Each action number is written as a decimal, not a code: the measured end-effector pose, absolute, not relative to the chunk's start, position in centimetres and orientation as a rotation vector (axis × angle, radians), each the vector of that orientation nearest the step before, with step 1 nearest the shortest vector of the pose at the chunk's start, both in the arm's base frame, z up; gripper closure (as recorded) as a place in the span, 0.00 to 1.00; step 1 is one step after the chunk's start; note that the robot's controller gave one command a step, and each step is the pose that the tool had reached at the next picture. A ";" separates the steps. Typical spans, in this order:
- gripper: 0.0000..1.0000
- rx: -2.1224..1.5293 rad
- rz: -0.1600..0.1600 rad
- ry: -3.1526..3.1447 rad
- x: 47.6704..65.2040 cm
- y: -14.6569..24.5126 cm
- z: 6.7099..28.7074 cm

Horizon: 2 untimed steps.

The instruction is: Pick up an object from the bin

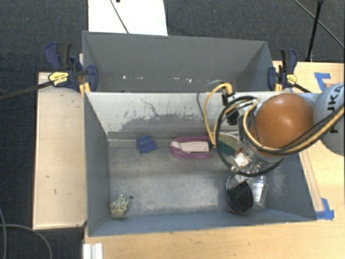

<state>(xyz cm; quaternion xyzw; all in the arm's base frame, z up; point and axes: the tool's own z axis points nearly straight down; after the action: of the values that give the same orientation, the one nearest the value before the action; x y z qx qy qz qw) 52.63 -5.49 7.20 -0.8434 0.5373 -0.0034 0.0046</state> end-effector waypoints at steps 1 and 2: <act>0.00 -2.639 -0.016 1.687 52.8 -5.6 7.3; 0.00 -2.965 -0.022 1.001 49.7 -3.4 7.8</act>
Offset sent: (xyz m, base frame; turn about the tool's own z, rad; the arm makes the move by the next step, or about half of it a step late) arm 0.0000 0.0000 0.0000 0.0000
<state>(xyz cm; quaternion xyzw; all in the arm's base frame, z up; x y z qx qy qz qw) 49.74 -3.39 7.77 -0.9475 0.3197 -0.0069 0.0061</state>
